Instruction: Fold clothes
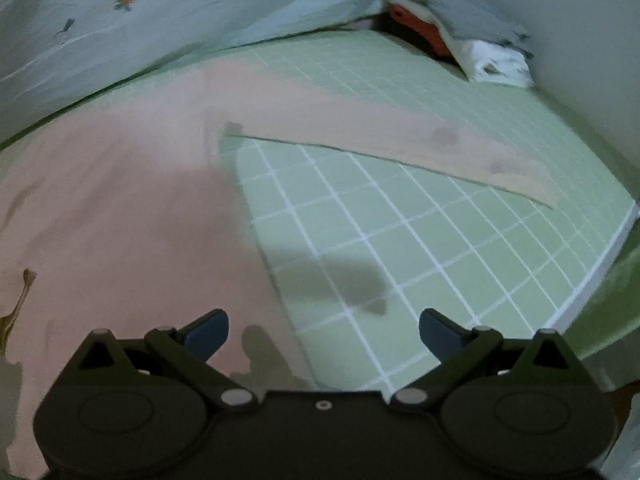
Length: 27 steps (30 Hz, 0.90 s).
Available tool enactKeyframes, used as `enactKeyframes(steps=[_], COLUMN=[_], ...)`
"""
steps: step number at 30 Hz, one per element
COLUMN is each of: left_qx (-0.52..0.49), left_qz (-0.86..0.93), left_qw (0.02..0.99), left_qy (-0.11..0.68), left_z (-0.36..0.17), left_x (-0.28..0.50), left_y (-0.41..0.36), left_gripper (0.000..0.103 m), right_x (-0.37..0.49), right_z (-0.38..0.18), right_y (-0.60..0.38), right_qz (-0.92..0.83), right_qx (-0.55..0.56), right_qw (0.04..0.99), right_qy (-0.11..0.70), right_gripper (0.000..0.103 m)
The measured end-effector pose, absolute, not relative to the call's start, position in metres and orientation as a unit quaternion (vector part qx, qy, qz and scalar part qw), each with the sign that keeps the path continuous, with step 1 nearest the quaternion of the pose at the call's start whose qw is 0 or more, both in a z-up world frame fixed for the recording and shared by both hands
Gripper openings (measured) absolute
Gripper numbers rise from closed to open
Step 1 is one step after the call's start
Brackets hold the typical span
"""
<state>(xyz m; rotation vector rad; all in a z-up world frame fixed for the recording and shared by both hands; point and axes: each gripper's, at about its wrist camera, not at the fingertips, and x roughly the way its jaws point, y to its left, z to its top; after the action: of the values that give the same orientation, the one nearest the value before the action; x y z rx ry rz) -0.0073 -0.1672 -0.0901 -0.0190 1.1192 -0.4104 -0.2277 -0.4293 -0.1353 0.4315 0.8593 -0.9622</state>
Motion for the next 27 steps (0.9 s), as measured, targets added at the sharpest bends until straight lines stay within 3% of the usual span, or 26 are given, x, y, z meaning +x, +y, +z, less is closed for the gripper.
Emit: enactKeyframes(steps=[5, 18, 20, 24, 27], left_qx=[0.033, 0.071, 0.078, 0.082, 0.084], left_qz=[-0.164, -0.182, -0.184, -0.182, -0.180], left_qw=[0.832, 0.840, 0.838, 0.834, 0.831], left_qy=[0.528, 0.506, 0.507, 0.514, 0.519], left_z=[-0.093, -0.095, -0.097, -0.102, -0.104], left_x=[0.009, 0.044, 0.047, 0.051, 0.053], left_y=[-0.135, -0.070, -0.065, -0.057, -0.055], left_gripper=[0.087, 0.096, 0.096, 0.096, 0.096], right_x=[-0.191, -0.073, -0.062, -0.053, -0.048], right_z=[-0.123, -0.135, -0.138, -0.147, -0.150], right_y=[-0.410, -0.310, -0.300, -0.292, -0.287], right_qz=[-0.437, -0.308, -0.295, -0.270, -0.262], right_qx=[0.193, 0.184, 0.178, 0.189, 0.173], right_qw=[0.796, 0.854, 0.857, 0.856, 0.859], right_qy=[0.372, 0.378, 0.384, 0.398, 0.404], right_gripper=[0.103, 0.095, 0.089, 0.064, 0.056])
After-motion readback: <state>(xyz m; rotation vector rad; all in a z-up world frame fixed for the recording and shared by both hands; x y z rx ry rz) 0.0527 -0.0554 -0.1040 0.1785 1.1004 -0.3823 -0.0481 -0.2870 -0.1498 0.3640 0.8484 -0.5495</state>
